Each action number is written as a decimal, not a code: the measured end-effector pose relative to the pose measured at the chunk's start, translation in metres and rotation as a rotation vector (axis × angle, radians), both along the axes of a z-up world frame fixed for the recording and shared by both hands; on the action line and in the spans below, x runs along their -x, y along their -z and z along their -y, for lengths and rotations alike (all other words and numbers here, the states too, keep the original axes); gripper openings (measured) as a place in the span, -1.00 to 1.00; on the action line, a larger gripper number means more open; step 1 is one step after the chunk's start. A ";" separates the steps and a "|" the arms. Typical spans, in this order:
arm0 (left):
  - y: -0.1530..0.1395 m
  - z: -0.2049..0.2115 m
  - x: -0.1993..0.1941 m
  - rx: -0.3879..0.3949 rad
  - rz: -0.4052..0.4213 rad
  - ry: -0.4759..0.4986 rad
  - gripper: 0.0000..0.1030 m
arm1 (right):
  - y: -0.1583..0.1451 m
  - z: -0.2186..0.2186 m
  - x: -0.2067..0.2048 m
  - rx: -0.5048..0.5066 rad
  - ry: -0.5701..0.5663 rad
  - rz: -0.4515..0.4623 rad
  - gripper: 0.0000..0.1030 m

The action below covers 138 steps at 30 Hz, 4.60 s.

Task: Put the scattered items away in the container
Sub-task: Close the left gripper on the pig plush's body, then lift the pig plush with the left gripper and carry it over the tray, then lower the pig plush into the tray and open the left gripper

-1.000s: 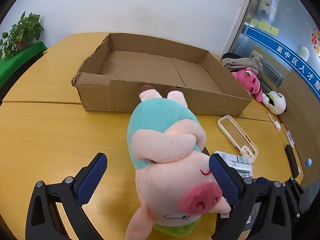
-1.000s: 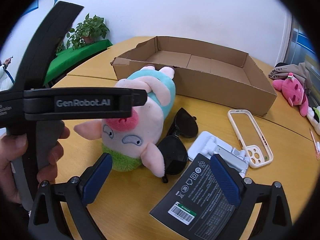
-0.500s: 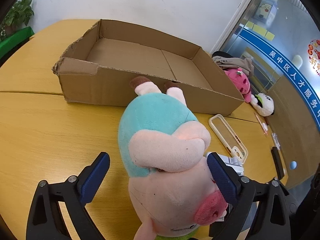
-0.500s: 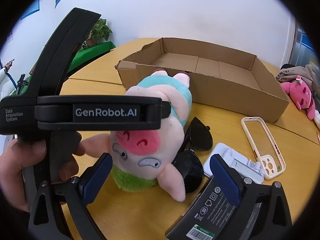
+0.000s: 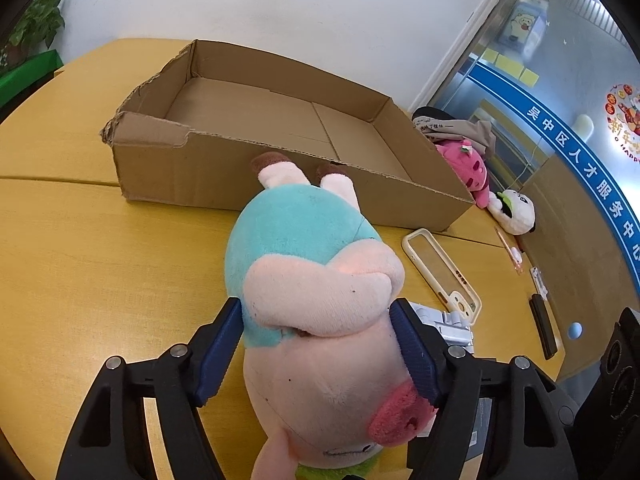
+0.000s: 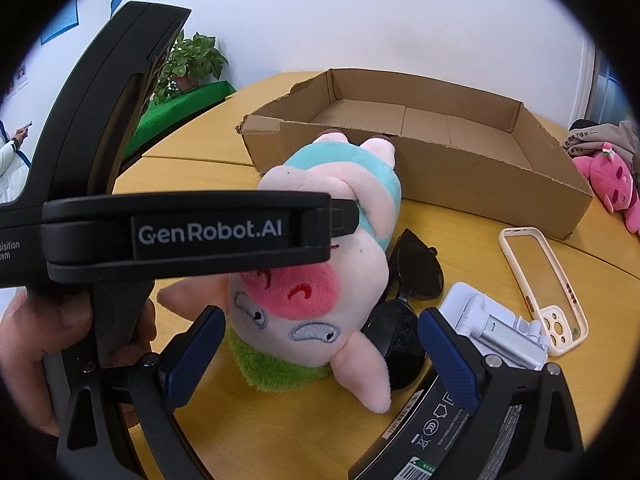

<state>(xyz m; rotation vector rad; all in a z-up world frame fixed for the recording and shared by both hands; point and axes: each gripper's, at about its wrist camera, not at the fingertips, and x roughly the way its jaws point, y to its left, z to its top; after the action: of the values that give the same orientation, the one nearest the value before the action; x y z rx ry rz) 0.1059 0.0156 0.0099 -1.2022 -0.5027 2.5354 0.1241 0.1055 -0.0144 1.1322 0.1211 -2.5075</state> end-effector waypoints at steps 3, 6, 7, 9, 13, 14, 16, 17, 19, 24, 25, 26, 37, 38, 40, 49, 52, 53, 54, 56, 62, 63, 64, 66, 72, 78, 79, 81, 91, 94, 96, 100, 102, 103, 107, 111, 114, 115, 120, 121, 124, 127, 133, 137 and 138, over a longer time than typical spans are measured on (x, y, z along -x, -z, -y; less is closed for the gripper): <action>0.001 0.002 -0.009 -0.019 0.002 -0.006 0.46 | 0.000 0.003 -0.006 0.005 -0.012 -0.006 0.89; 0.000 0.002 -0.019 -0.028 0.011 -0.006 0.44 | -0.001 0.006 -0.011 0.016 -0.025 -0.011 0.87; 0.000 0.002 -0.022 -0.031 0.013 -0.011 0.43 | -0.001 0.009 -0.013 0.019 -0.032 -0.015 0.87; 0.001 0.005 -0.027 -0.042 0.014 -0.017 0.43 | -0.001 0.010 -0.016 0.028 -0.040 -0.019 0.87; 0.003 0.008 -0.028 -0.041 0.014 -0.008 0.45 | 0.003 0.014 -0.017 0.043 -0.051 -0.008 0.85; 0.003 0.008 -0.027 -0.036 0.014 -0.003 0.46 | 0.004 0.014 -0.016 0.047 -0.055 -0.004 0.85; 0.003 0.006 -0.025 -0.025 0.016 0.013 0.51 | 0.005 0.016 -0.013 0.046 -0.058 0.008 0.84; 0.003 0.005 -0.023 -0.018 0.016 0.020 0.54 | 0.005 0.016 -0.012 0.043 -0.055 0.009 0.84; 0.005 0.004 -0.021 -0.016 0.020 0.029 0.62 | 0.007 0.016 -0.010 0.033 -0.048 0.011 0.84; 0.008 0.002 -0.018 -0.025 0.015 0.049 0.62 | 0.013 0.015 -0.003 0.040 -0.042 0.043 0.72; 0.007 0.002 -0.018 -0.021 0.012 0.051 0.61 | 0.013 0.015 -0.003 0.039 -0.043 0.042 0.71; 0.007 0.002 -0.018 -0.020 0.012 0.050 0.61 | 0.013 0.016 -0.003 0.032 -0.046 0.037 0.71; 0.007 0.008 -0.020 -0.054 0.019 0.050 0.50 | 0.012 0.017 -0.004 0.030 -0.058 0.024 0.56; 0.007 0.008 -0.021 -0.052 0.017 0.051 0.49 | 0.012 0.018 -0.004 0.032 -0.058 0.025 0.55; 0.006 0.008 -0.021 -0.057 0.017 0.048 0.45 | 0.012 0.017 -0.004 0.036 -0.059 0.026 0.53; -0.003 0.008 -0.028 -0.058 -0.002 0.044 0.38 | 0.006 0.016 -0.007 0.048 -0.066 0.018 0.46; -0.011 0.008 -0.030 -0.061 -0.020 0.039 0.38 | -0.001 0.016 -0.010 0.050 -0.072 0.001 0.45; -0.014 0.009 -0.031 -0.058 -0.027 0.039 0.38 | -0.004 0.016 -0.010 0.049 -0.073 -0.006 0.45; -0.018 0.009 -0.032 -0.055 -0.033 0.038 0.38 | -0.007 0.017 -0.011 0.048 -0.075 -0.013 0.45; -0.027 0.009 -0.032 -0.052 -0.043 0.039 0.38 | -0.014 0.018 -0.011 0.050 -0.077 -0.026 0.45; -0.065 0.008 -0.030 -0.031 -0.105 0.046 0.38 | -0.047 0.017 -0.009 0.060 -0.078 -0.086 0.45; -0.074 0.007 -0.029 -0.030 -0.120 0.047 0.38 | -0.053 0.017 -0.009 0.060 -0.078 -0.099 0.45; -0.083 0.007 -0.028 -0.030 -0.136 0.049 0.38 | -0.060 0.016 -0.008 0.058 -0.078 -0.115 0.45; -0.100 0.006 -0.026 -0.024 -0.171 0.055 0.38 | -0.075 0.015 -0.006 0.057 -0.077 -0.148 0.45; -0.152 0.006 -0.016 -0.003 -0.269 0.064 0.38 | -0.119 0.010 0.006 0.048 -0.080 -0.247 0.45; -0.196 0.013 -0.002 0.019 -0.357 0.060 0.38 | -0.162 0.013 0.021 0.053 -0.086 -0.338 0.45; -0.202 0.014 0.001 0.023 -0.368 0.059 0.38 | -0.165 0.013 0.022 0.052 -0.086 -0.348 0.45; -0.213 0.017 0.008 0.035 -0.389 0.054 0.38 | -0.176 0.016 0.028 0.057 -0.088 -0.369 0.45; -0.248 0.036 0.068 0.063 -0.429 0.038 0.38 | -0.204 0.030 0.084 0.053 -0.108 -0.406 0.45; -0.258 0.043 0.090 0.059 -0.437 0.031 0.38 | -0.214 0.035 0.104 0.053 -0.118 -0.412 0.45; -0.267 0.049 0.108 0.049 -0.433 0.029 0.38 | -0.222 0.039 0.123 0.048 -0.128 -0.415 0.45; -0.288 0.065 0.147 0.040 -0.434 0.016 0.38 | -0.240 0.050 0.159 0.023 -0.166 -0.424 0.45; -0.298 0.075 0.171 0.033 -0.432 0.012 0.38 | -0.250 0.056 0.178 0.015 -0.178 -0.423 0.45; -0.301 0.080 0.183 0.023 -0.425 0.011 0.38 | -0.254 0.059 0.189 0.014 -0.183 -0.419 0.45; -0.292 0.098 0.235 0.022 -0.379 -0.015 0.38 | -0.250 0.066 0.250 0.065 -0.216 -0.350 0.45; -0.249 0.108 0.283 -0.013 -0.268 -0.036 0.38 | -0.216 0.073 0.292 0.102 -0.223 -0.269 0.45; -0.211 0.109 0.308 -0.008 -0.216 -0.045 0.38 | -0.171 0.078 0.315 0.085 -0.211 -0.220 0.45; -0.198 0.107 0.316 -0.007 -0.193 -0.044 0.38 | -0.158 0.078 0.321 0.087 -0.209 -0.198 0.45; -0.124 0.105 0.346 -0.024 -0.056 -0.050 0.38 | -0.093 0.072 0.348 0.116 -0.201 -0.077 0.45; -0.106 0.106 0.352 -0.033 -0.016 -0.054 0.38 | -0.079 0.072 0.354 0.112 -0.199 -0.053 0.45; -0.064 0.109 0.366 -0.067 0.102 -0.056 0.37 | -0.035 0.072 0.366 0.115 -0.197 0.029 0.45; -0.033 0.111 0.376 -0.054 0.186 -0.068 0.37 | 0.006 0.074 0.376 0.147 -0.194 0.129 0.45; -0.022 0.121 0.371 -0.031 0.192 -0.107 0.35 | 0.032 0.085 0.378 0.145 -0.240 0.144 0.62; -0.030 0.122 0.361 0.026 0.173 -0.143 0.29 | 0.036 0.087 0.372 0.155 -0.253 0.149 0.65; -0.031 0.124 0.360 0.026 0.173 -0.149 0.23 | 0.036 0.087 0.369 0.163 -0.260 0.148 0.65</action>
<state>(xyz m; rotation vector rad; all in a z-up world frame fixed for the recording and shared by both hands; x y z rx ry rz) -0.2537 -0.1087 0.0406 -1.4526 -0.6228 2.5797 -0.2447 0.0182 -0.0507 1.1499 0.0205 -2.1570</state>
